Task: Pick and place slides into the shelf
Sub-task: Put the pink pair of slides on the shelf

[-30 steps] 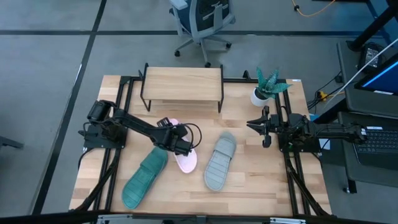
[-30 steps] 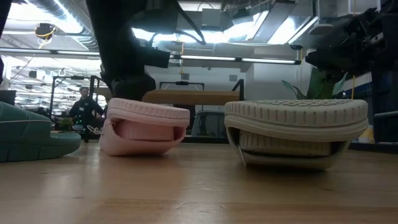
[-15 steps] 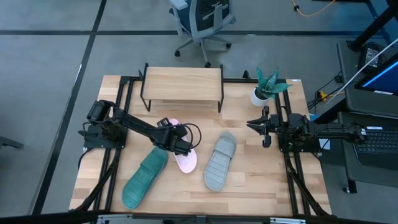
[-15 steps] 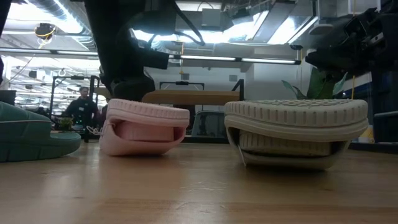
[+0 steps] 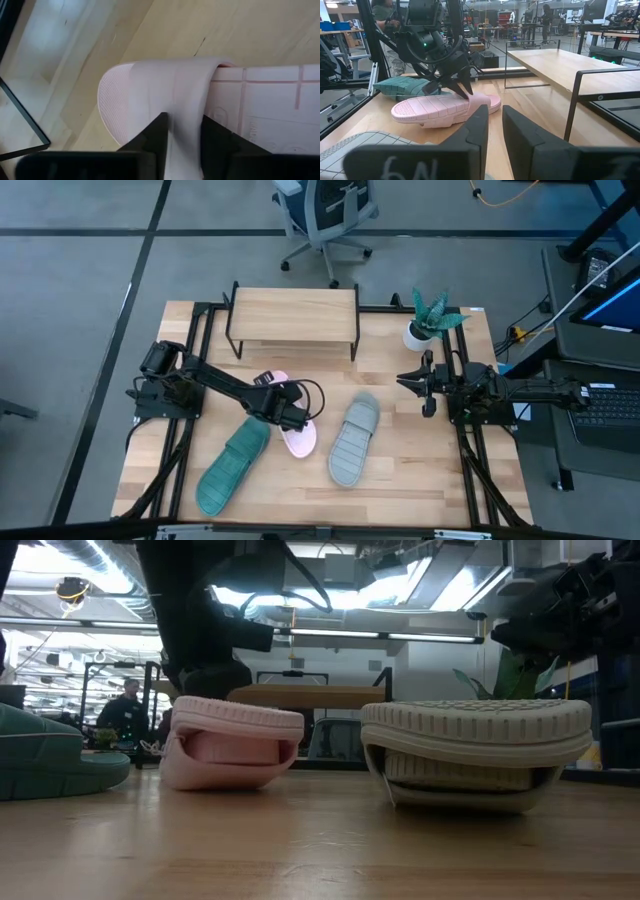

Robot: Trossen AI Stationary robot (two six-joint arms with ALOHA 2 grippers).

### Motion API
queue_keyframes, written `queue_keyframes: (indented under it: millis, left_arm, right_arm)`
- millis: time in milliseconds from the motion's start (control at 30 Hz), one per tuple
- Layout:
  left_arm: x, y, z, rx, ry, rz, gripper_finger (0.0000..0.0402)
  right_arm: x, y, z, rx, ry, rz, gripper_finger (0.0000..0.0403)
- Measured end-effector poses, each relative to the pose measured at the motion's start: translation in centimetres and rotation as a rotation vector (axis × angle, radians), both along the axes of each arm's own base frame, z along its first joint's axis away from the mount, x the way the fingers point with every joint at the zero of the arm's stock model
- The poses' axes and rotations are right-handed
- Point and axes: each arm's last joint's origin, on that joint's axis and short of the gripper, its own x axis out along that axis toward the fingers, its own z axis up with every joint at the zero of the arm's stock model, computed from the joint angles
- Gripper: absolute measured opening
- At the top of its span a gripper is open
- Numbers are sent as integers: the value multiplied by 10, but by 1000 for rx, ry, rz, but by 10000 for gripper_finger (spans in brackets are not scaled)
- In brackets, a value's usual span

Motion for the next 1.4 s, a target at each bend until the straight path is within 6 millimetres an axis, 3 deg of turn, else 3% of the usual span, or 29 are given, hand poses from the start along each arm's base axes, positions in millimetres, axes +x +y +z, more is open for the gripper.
queue_keyframes:
  millis: [400, 967, 1400]
  left_arm:
    - [5, -1, 7, 6, 24, -44, 8]
    - [2, 0, 16, 17, 35, -45, 3]
    - [-26, -10, 81, -5, -189, -114, 2]
  right_arm:
    - [0, 0, 0, 0, 0, 0, 58]
    - [0, 0, 0, 0, 0, 0, 58]
    - [0, 0, 0, -21, 2, 0, 58]
